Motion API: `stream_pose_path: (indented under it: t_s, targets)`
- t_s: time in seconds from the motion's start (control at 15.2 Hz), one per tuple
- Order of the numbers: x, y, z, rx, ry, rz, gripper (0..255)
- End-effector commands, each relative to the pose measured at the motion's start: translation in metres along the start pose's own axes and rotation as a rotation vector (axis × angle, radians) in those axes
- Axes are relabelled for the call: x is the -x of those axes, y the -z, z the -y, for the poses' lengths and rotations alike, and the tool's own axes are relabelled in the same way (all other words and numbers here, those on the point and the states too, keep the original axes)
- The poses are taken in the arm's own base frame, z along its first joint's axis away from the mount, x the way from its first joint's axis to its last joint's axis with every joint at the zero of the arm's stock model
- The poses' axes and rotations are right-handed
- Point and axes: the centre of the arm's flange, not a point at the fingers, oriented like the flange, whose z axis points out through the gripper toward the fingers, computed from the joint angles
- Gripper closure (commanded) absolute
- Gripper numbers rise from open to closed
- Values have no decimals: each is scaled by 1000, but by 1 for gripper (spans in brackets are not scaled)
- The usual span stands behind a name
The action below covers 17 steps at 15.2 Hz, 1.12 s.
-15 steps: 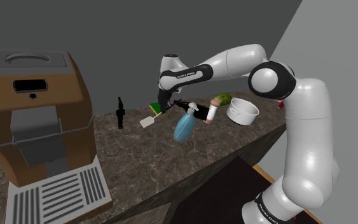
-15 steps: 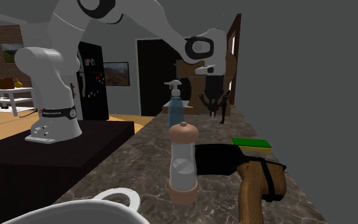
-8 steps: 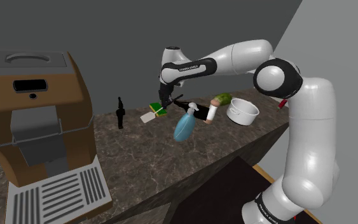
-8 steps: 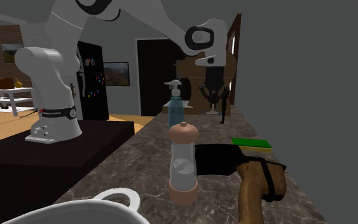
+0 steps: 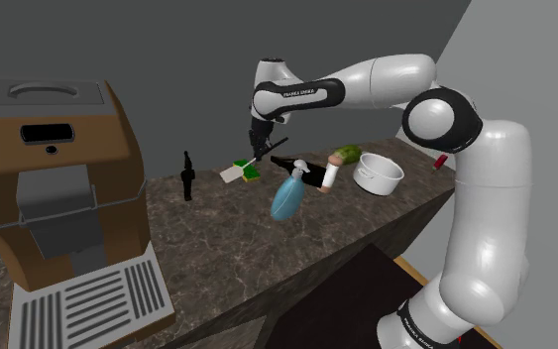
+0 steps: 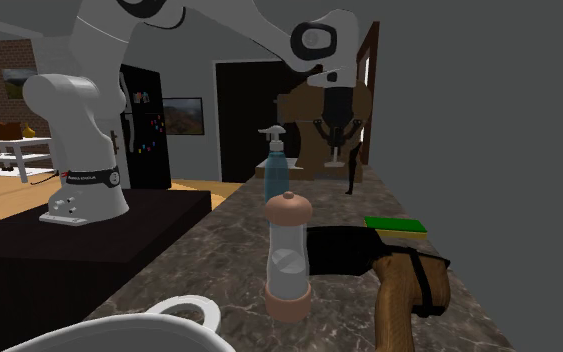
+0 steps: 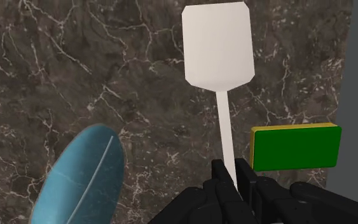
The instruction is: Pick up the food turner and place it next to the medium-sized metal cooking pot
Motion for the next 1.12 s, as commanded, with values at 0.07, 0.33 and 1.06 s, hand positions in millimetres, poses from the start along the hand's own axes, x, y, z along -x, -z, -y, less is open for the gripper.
stream_pose_path:
  t_s: [0.07,0.33,1.06]
  targets:
    - [-1,16,0,0,0,0,255]
    - [-22,22,-16,0,0,0,255]
    - [-136,15,-105,0,0,0,255]
